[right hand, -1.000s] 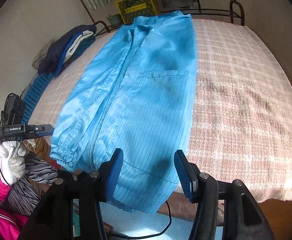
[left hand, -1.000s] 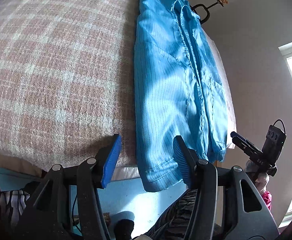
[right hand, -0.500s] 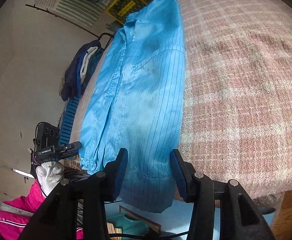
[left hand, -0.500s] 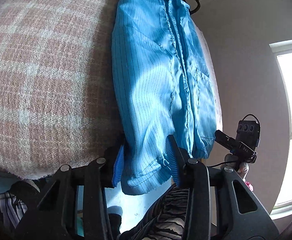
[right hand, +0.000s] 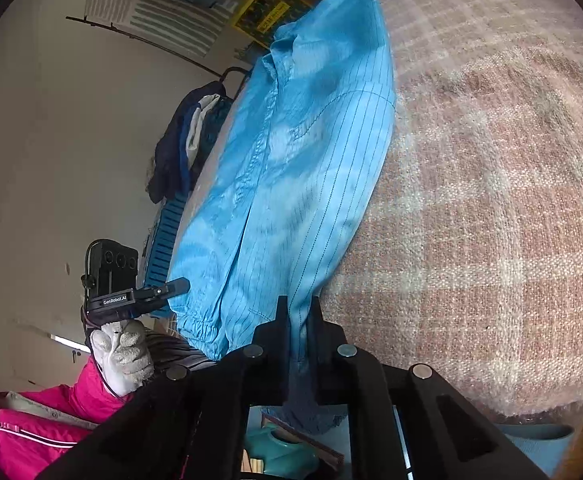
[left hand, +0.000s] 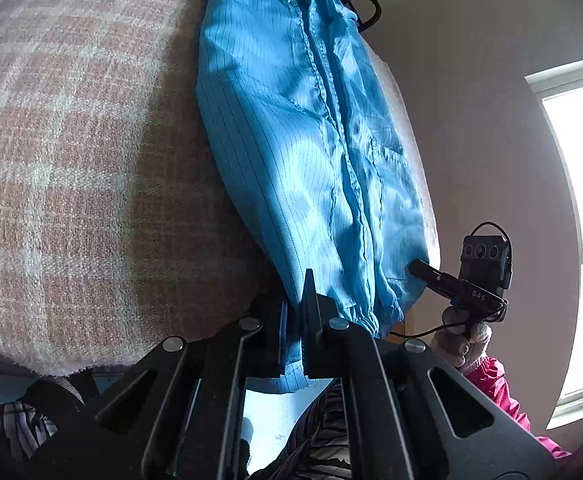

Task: Fold large clothes
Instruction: 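Grasp the coat's cuffed end with the right tool and lift it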

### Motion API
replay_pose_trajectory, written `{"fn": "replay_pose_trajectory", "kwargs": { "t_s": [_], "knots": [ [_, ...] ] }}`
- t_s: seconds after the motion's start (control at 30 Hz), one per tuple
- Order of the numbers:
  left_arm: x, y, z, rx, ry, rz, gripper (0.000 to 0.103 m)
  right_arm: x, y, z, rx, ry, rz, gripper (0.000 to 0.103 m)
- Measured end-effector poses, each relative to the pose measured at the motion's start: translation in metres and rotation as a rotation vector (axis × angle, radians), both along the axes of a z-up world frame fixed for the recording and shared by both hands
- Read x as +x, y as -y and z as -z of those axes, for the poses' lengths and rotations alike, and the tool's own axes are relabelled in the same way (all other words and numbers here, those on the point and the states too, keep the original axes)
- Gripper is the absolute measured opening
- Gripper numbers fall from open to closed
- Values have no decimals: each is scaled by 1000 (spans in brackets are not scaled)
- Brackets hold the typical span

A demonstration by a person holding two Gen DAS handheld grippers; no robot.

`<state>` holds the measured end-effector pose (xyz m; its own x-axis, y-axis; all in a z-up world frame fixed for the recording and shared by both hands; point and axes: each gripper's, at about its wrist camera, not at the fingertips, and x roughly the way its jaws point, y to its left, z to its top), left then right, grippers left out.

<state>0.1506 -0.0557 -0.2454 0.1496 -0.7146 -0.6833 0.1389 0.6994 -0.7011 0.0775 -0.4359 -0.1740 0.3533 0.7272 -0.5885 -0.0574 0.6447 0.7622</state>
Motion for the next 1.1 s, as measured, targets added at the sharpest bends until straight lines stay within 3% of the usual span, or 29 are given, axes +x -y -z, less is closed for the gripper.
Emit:
{"fn": "replay_pose_trajectory", "kwargs": {
  "t_s": [0.23,0.4,0.63,0.8,0.93,1.1],
  "knots": [
    [-2,-12,-20,-30,39,-8,1,-2,3,-19,55,40,56,2],
    [-17,-23,-28,-30,53,13,1,-14,-19,-35,49,47,25,2],
    [-29,-63,-45,-70,14,-4,1,-37,-39,-56,114,57,28,2],
    [10,-73,-70,-121,30,-48,1,-7,-47,-84,114,117,54,2],
    [56,-64,-102,-102,100,-54,1,29,-47,-110,62,173,72,2],
    [113,-47,-120,-54,148,-65,1,74,-38,-127,-23,188,121,2]
  ]
}}
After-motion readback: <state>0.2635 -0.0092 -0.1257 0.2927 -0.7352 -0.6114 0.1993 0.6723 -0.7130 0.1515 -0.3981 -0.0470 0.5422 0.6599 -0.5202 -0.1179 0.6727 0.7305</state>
